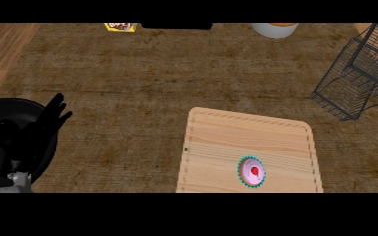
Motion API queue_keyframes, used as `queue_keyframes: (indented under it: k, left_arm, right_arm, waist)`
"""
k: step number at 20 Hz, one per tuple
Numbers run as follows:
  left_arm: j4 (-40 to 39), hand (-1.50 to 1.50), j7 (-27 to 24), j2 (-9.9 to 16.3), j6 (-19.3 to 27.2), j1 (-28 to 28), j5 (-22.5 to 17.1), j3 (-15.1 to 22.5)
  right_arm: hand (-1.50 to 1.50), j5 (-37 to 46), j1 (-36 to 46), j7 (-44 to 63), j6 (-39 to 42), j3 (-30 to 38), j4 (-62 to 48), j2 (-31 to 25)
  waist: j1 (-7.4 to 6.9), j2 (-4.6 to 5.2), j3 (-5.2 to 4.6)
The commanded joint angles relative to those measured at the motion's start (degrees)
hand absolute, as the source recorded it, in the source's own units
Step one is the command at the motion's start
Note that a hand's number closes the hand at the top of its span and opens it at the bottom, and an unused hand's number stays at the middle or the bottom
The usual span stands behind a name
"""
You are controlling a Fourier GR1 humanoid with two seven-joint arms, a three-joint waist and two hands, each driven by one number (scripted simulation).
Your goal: Pick the squash from the cutting board and place it in the tiered basket
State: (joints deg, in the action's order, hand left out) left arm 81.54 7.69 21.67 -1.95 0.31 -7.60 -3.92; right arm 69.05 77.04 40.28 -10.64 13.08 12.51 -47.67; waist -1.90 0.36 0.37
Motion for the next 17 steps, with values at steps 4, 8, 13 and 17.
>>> queue_keyframes:
  k: [4, 8, 13, 17]
  left_arm:
    - [-4.20, 0.00, -0.25, 0.22, -0.81, 1.99, -0.39, -1.50]
    - [-3.63, 0.00, -0.25, 0.37, -0.04, 4.49, -0.47, -2.69]
    - [-0.76, 0.00, 1.35, -0.25, 1.75, 7.05, 0.09, -2.84]
    - [-2.92, 0.00, -1.72, -0.08, 1.38, 8.76, -0.10, -4.46]
  right_arm:
    - [-1.50, -5.13, 1.53, 8.53, -6.16, 5.99, 4.86, -2.46]
    - [-1.50, -12.59, -0.38, 4.61, -8.17, 12.40, 9.46, -4.12]
    - [-1.50, -20.10, -4.77, -0.74, -10.13, 17.53, 18.02, -3.12]
    - [-1.50, -26.57, -12.39, -5.41, -6.94, 21.37, 23.39, -0.99]
  waist:
    - [1.69, -0.35, -0.41]
    - [3.62, -1.30, -0.36]
    - [5.73, -2.44, -0.31]
    - [7.59, -2.67, -0.35]
